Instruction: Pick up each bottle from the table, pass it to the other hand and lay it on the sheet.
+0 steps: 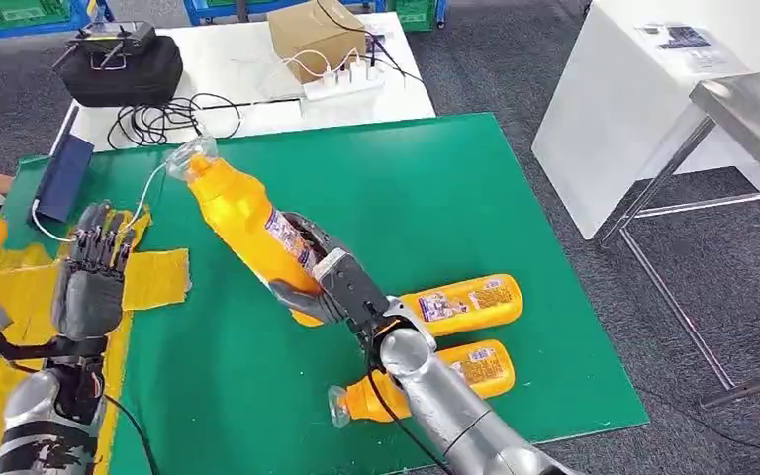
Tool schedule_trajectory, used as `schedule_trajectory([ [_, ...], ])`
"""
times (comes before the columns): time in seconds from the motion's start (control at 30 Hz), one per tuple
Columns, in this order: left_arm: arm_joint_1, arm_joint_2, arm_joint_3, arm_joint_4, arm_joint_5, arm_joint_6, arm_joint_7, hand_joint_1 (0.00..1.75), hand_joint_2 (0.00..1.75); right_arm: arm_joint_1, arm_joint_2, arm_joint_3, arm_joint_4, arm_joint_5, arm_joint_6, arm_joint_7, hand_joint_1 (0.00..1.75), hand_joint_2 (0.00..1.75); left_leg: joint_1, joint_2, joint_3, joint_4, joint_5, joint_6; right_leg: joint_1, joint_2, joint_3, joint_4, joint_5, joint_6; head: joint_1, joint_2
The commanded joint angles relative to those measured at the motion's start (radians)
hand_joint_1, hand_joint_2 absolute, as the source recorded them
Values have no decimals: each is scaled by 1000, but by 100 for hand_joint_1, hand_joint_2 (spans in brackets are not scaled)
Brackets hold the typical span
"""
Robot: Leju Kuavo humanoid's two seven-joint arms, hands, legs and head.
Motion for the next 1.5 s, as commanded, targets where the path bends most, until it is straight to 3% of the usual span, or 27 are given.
schedule_trajectory([
  [0.03,61,-31,-139,-129,-11,19,11,0,175,-36,7,23,25,33,24,34,175,175,0,-4,1,0,0,2,0,0,1,0,-1,-1,0,0],
  [0.17,62,-37,-206,-142,8,-3,24,0,175,-108,36,109,165,82,64,79,175,175,0,-4,4,0,-2,3,-1,3,3,1,-1,-1,0,0],
  [0.43,61,-39,-210,-142,7,1,26,0,175,-110,42,113,171,85,59,79,175,175,0,-3,4,0,-2,3,-1,3,3,1,-1,-1,0,0],
  [0.47,50,-38,-259,-136,21,3,30,0,175,-159,112,261,275,158,72,116,175,175,0,-4,4,0,-1,3,-1,2,4,1,-2,-2,0,0],
  [0.87,17,-42,-297,-86,20,23,50,0,175,-187,127,490,249,99,46,176,175,175,0,-6,3,0,-1,3,0,1,3,1,-2,-2,0,0],
  [1.5,17,-42,-297,-86,20,23,50,0,175,-187,127,490,249,99,46,176,175,175,0,-7,3,0,-1,3,0,0,3,0,-2,-2,0,0],
])
